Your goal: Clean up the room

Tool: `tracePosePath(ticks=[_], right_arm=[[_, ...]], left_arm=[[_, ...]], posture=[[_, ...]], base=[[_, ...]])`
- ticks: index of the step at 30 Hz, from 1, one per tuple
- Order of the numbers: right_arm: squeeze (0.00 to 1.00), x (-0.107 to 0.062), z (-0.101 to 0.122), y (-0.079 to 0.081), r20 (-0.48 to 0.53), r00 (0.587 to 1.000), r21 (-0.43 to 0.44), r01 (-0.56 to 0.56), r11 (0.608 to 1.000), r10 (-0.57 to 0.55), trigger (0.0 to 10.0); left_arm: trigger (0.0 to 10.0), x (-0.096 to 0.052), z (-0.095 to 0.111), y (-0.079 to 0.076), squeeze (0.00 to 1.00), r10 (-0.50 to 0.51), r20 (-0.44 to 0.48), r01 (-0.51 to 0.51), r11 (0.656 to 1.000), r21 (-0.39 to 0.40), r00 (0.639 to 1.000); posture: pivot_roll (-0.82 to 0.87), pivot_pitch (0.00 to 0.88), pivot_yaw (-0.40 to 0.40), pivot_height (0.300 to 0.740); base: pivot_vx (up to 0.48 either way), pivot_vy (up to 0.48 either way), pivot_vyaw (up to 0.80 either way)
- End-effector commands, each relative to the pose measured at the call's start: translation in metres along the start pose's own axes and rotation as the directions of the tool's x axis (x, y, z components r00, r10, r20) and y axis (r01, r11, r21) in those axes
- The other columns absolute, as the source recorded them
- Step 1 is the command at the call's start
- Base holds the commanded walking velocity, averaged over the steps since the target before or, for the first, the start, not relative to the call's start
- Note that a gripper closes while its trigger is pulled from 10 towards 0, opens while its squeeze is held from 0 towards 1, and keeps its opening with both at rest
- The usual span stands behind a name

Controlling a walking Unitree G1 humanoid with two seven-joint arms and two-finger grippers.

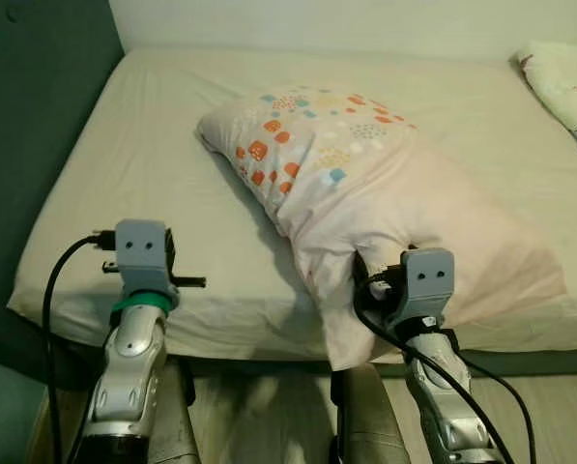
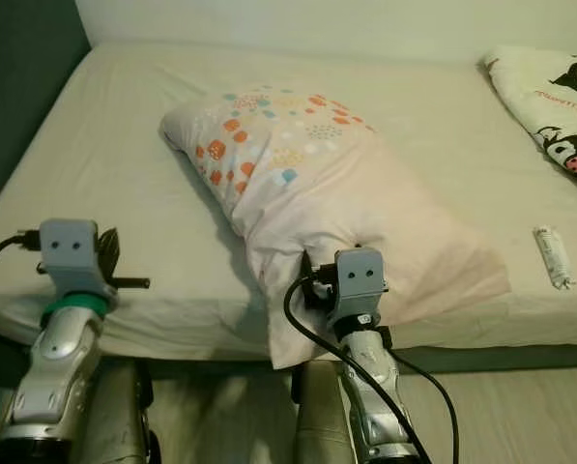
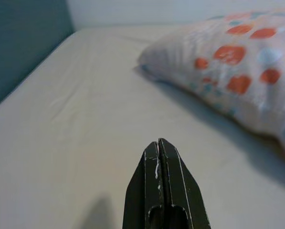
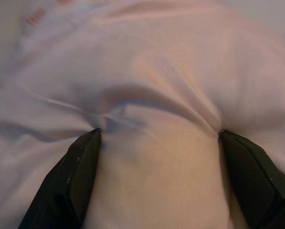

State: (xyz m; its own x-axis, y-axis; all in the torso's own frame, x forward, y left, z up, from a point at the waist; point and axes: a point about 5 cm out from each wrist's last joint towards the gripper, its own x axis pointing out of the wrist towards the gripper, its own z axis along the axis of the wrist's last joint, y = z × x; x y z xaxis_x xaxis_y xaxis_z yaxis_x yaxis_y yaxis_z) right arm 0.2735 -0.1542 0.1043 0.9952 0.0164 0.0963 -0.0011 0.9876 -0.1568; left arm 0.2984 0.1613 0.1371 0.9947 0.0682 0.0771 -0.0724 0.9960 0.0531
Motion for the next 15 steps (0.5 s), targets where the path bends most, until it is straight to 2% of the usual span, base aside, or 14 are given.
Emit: tracePosePath(ticks=[1, 3, 4, 5, 6, 7, 12, 14, 15], right_arm=[[0.00, 0.000, -0.001, -0.014, -0.002, 0.997, -0.086, 0.072, 0.994, -0.073, 10.0], [0.00, 0.003, 0.006, -0.024, 0.036, 0.992, -0.160, 0.129, 0.979, -0.125, 10.0], [0.00, 0.005, 0.011, -0.032, 0.064, 0.986, -0.209, 0.161, 0.964, -0.151, 10.0], [0.00, 0.005, 0.011, -0.032, 0.064, 0.986, -0.209, 0.161, 0.964, -0.151, 10.0], [0.00, 0.008, 0.016, -0.043, 0.093, 0.978, -0.273, 0.206, 0.940, -0.187, 10.0], [0.00, 0.009, 0.017, -0.047, 0.097, 0.975, -0.292, 0.221, 0.930, -0.201, 10.0], [0.00, 0.013, 0.011, -0.061, 0.053, 0.964, -0.323, 0.263, 0.909, -0.260, 10.0], [0.00, 0.016, 0.000, -0.066, -0.032, 0.955, -0.202, 0.284, 0.937, -0.296, 10.0], [0.00, 0.016, 0.000, -0.066, -0.032, 0.955, -0.202, 0.284, 0.937, -0.296, 10.0]], left_arm=[[10.0, 0.002, -0.007, -0.008, 0.00, -0.045, -0.049, 0.044, 0.999, -0.022, 0.998], [10.0, 0.008, -0.005, -0.020, 0.00, -0.103, -0.087, 0.090, 0.986, -0.141, 0.991], [10.0, 0.013, -0.002, -0.027, 0.00, -0.146, -0.102, 0.121, 0.968, -0.220, 0.984], [10.0, 0.013, -0.002, -0.027, 0.00, -0.146, -0.102, 0.121, 0.968, -0.220, 0.984], [10.0, 0.019, 0.003, -0.038, 0.00, -0.209, -0.111, 0.164, 0.934, -0.316, 0.972], [10.0, 0.021, 0.005, -0.041, 0.00, -0.228, -0.111, 0.179, 0.923, -0.341, 0.967], [10.0, 0.028, 0.013, -0.049, 0.00, -0.262, -0.093, 0.217, 0.915, -0.341, 0.960], [10.0, 0.031, 0.016, -0.052, 0.00, -0.267, -0.080, 0.231, 0.923, -0.307, 0.960], [10.0, 0.031, 0.016, -0.052, 0.00, -0.267, -0.080, 0.231, 0.923, -0.307, 0.960]], posture=[[-0.04, 0.039, -0.020, 0.546], [-0.05, 0.045, -0.018, 0.546], [-0.05, 0.048, -0.015, 0.546], [-0.05, 0.048, -0.015, 0.546], [-0.06, 0.053, -0.011, 0.546], [-0.06, 0.053, -0.011, 0.546], [-0.07, 0.060, -0.001, 0.546], [-0.08, 0.067, 0.009, 0.546], [-0.08, 0.067, 0.009, 0.546]], base=[[0.000, 0.000, 0.00], [0.000, 0.000, 0.00], [0.000, 0.000, 0.00], [0.000, 0.000, 0.00], [0.000, 0.000, 0.00], [0.000, 0.000, 0.00], [0.000, 0.000, 0.00], [0.000, 0.000, 0.00], [0.000, 0.000, 0.00]])
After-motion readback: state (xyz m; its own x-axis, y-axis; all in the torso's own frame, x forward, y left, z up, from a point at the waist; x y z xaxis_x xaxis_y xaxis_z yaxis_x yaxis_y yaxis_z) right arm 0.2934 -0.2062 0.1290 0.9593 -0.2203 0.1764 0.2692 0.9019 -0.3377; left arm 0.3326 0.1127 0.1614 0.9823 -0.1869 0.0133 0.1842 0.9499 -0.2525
